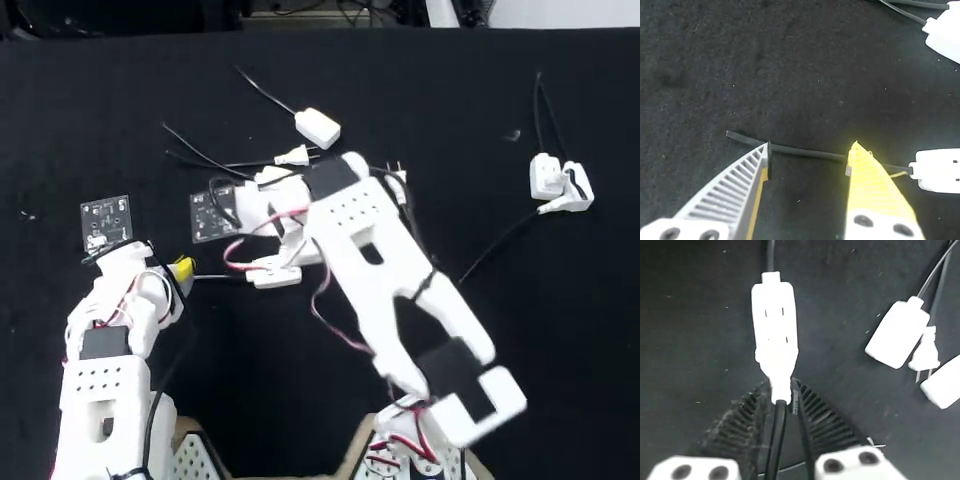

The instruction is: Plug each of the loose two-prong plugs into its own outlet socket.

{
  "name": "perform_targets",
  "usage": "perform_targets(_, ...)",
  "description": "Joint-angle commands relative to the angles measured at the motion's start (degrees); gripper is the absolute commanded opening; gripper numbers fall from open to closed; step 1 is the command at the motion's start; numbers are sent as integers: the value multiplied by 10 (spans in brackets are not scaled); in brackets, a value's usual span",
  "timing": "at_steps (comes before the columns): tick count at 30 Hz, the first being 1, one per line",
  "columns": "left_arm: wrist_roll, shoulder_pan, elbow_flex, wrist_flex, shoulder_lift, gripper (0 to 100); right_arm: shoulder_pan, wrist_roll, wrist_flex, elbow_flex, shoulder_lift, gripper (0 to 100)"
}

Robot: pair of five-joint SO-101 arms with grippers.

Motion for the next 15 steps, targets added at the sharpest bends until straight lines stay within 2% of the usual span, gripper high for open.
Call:
perform_targets(1, 5, -6, -2, 1, 1, 256, 17, 20, 4, -57, 24, 11)
perform_targets(15, 4, -3, 4, -4, 1, 256, 31, 20, 27, -59, 14, 11)
